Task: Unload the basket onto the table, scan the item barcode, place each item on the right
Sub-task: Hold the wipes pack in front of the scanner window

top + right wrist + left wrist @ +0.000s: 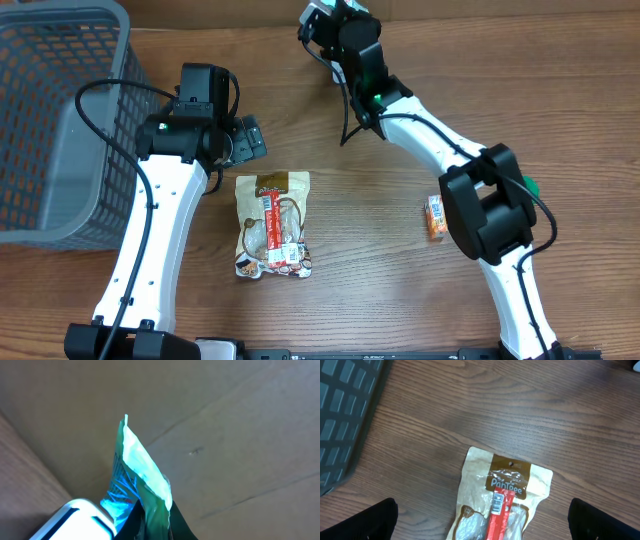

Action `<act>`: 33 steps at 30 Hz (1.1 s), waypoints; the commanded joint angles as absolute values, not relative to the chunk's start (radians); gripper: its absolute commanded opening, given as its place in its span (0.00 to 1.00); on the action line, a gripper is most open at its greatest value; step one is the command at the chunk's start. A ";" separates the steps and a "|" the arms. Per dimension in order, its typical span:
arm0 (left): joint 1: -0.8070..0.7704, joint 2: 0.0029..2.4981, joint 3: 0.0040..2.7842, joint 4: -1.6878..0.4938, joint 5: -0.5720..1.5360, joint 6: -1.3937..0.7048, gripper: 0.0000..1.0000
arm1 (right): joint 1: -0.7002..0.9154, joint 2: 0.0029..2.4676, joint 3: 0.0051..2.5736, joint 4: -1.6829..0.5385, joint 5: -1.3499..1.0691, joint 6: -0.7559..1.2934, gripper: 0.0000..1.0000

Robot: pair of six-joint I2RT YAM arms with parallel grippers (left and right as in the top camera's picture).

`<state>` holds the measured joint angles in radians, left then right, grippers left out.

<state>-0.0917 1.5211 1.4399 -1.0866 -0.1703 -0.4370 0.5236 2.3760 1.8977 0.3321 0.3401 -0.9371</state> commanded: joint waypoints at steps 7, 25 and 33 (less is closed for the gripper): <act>-0.091 1.516 1.448 -1.088 -0.186 -0.422 1.00 | 0.510 2.417 1.917 0.389 0.385 -0.970 0.04; -0.091 1.516 1.448 -1.088 -0.187 -0.422 1.00 | 0.517 2.476 1.917 0.223 0.403 -0.833 0.04; -0.091 1.516 1.448 -1.088 -0.187 -0.422 1.00 | 0.522 2.460 1.917 0.178 0.416 -0.772 0.04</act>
